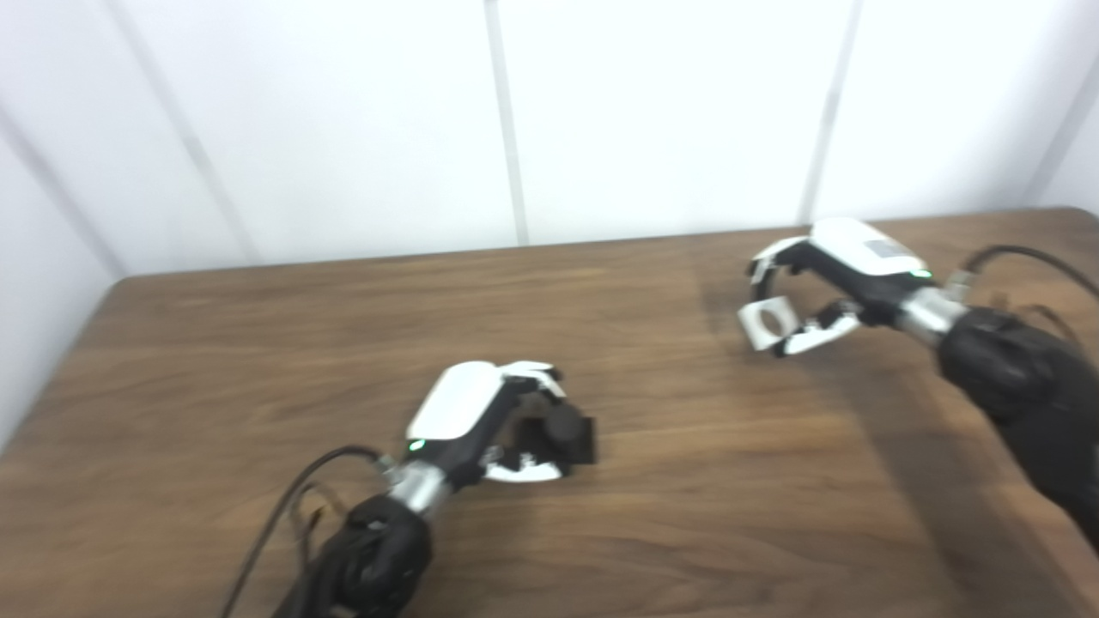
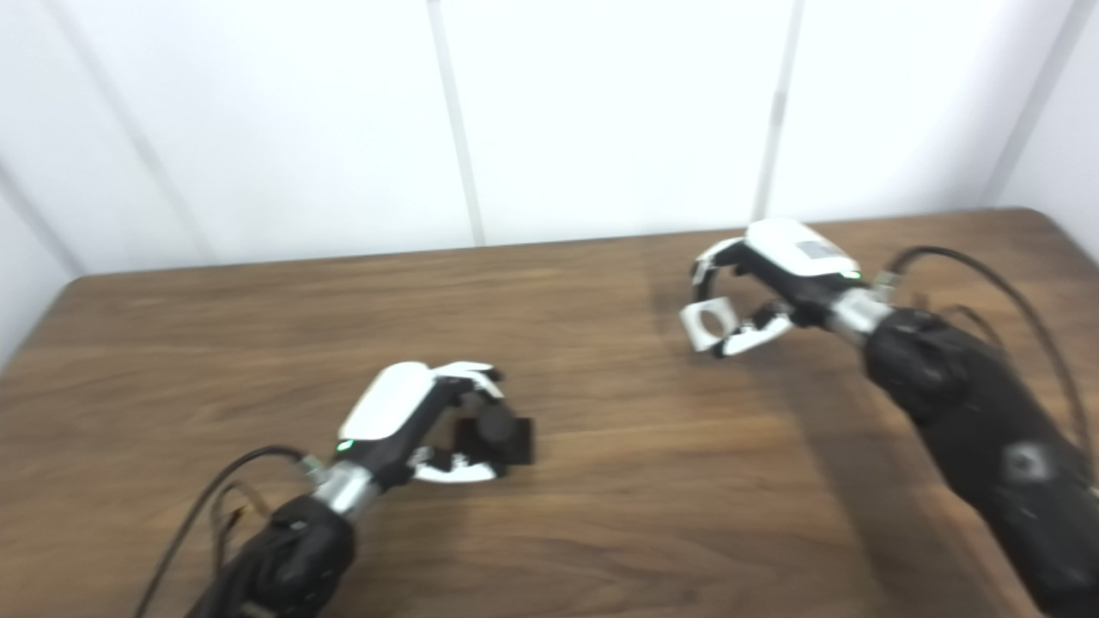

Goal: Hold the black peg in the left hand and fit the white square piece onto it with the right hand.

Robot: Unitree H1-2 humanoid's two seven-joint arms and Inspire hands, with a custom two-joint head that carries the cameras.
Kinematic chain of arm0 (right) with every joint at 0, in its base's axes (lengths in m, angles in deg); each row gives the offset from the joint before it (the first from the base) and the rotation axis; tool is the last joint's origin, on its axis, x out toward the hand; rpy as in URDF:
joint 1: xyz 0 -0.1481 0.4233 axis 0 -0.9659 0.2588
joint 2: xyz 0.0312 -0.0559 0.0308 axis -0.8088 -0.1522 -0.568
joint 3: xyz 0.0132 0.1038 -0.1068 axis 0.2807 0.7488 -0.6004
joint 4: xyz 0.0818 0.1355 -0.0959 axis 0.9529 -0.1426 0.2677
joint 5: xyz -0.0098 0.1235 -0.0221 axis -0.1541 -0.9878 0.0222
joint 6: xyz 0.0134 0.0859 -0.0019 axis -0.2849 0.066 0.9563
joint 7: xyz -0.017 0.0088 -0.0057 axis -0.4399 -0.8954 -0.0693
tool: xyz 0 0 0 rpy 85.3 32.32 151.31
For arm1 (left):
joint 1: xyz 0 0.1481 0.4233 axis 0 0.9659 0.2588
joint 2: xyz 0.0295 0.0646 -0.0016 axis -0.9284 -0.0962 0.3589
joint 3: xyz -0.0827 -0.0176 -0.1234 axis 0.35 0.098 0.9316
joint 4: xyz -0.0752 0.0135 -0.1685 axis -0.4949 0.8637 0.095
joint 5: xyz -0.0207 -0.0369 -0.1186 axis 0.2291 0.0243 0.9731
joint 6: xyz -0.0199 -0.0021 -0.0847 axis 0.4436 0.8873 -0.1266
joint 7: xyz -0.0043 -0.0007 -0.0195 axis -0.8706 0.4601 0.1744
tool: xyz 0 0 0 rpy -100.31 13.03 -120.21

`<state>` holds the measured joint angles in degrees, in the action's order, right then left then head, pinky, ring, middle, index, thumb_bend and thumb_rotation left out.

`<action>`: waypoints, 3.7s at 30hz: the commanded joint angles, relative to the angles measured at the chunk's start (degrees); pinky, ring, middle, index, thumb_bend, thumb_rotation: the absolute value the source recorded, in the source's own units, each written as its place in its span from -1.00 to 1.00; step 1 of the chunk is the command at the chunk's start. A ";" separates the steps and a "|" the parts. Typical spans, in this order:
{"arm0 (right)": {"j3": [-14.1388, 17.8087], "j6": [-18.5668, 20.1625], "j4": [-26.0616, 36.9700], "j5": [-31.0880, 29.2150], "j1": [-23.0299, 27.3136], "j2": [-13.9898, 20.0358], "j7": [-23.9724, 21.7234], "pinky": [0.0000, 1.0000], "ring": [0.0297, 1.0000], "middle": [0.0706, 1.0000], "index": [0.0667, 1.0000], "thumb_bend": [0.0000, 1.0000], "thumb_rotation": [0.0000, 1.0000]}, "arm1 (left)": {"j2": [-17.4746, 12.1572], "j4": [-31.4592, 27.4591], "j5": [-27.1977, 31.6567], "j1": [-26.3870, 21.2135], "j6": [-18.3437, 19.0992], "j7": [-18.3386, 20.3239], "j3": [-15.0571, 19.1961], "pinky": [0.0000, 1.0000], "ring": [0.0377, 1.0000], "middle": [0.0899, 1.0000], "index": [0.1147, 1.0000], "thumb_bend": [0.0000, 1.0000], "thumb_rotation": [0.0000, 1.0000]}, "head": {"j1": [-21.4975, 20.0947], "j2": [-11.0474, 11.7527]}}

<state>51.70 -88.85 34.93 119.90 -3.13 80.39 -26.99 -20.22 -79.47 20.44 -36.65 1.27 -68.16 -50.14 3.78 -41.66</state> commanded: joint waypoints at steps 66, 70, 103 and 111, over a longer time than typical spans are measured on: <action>-8.23 7.69 23.92 1.92 2.58 -15.23 -15.65 0.49 0.63 0.49 -0.11 0.04 -0.72 | 1.83 4.19 -2.38 1.35 2.84 4.73 -2.76 0.18 0.46 0.57 -0.15 0.03 -0.82 | -0.41 -0.88; -8.13 7.35 23.39 2.08 2.46 -15.27 -15.46 0.50 0.62 0.49 -0.11 0.04 -0.72 | 1.70 4.08 -2.71 1.21 2.95 4.87 -2.89 0.18 0.46 0.57 -0.15 0.03 -0.82 | -0.45 -0.95; -10.07 7.66 20.34 4.18 -0.28 -18.95 -14.63 0.46 0.64 0.51 -0.11 0.04 -0.72 | 2.74 4.41 -2.22 1.02 3.01 4.59 -2.65 0.18 0.46 0.57 -0.15 0.03 -0.82 | 0.70 -1.55; -9.92 7.43 19.84 4.12 -0.60 -18.10 -14.50 0.44 0.64 0.51 -0.11 0.04 -0.72 | 2.61 4.09 -2.52 1.11 3.25 4.51 -2.61 0.18 0.46 0.56 -0.15 0.03 -0.82 | 0.77 -1.65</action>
<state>41.21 -80.76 54.45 124.09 -5.23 61.77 -42.80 -18.31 -78.29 19.01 -37.51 2.56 -68.37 -50.21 4.48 -43.24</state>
